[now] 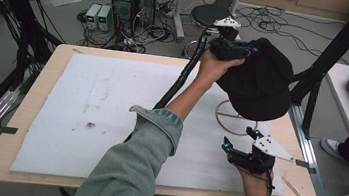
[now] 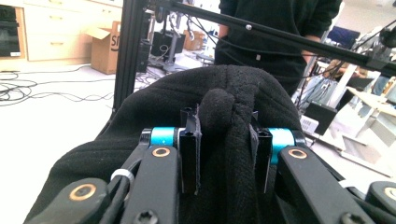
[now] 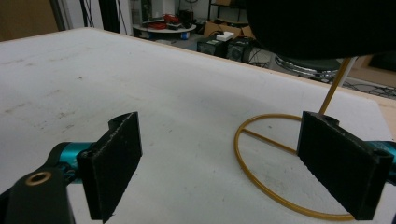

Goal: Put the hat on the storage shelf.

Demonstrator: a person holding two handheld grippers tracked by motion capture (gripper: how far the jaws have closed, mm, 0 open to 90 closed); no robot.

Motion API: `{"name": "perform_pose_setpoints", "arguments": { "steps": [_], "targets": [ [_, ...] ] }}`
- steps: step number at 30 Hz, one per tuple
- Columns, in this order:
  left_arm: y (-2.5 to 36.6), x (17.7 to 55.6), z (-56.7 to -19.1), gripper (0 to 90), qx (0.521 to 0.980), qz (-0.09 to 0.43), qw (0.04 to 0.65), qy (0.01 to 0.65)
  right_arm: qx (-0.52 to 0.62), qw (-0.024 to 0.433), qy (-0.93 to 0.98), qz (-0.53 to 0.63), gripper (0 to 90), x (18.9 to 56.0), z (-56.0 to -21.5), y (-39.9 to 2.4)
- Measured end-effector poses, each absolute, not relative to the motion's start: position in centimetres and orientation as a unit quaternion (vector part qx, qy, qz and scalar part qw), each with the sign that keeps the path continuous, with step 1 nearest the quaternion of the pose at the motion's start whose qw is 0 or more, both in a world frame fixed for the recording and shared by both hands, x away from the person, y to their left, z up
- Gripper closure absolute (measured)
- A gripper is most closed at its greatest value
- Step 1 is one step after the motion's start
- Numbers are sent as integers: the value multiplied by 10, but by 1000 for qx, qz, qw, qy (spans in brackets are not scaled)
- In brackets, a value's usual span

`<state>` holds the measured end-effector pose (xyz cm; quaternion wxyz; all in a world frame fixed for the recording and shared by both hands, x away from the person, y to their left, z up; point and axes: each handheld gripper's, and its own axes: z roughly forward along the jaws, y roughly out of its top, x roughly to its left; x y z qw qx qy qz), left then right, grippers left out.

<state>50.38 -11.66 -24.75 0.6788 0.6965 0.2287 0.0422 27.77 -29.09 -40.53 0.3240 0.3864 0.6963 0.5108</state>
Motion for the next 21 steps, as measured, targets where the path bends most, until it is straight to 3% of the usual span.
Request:
{"name": "perform_pose_setpoints", "arguments": {
  "steps": [12,21],
  "targets": [
    [-132,502,-249,696,714,53,664,217,386,322,698,511,138,278,-406,-290],
    [-134,506,-252,574,721,51,653,225,383,323,698,511,138,278,-406,-291]
  ]
}}
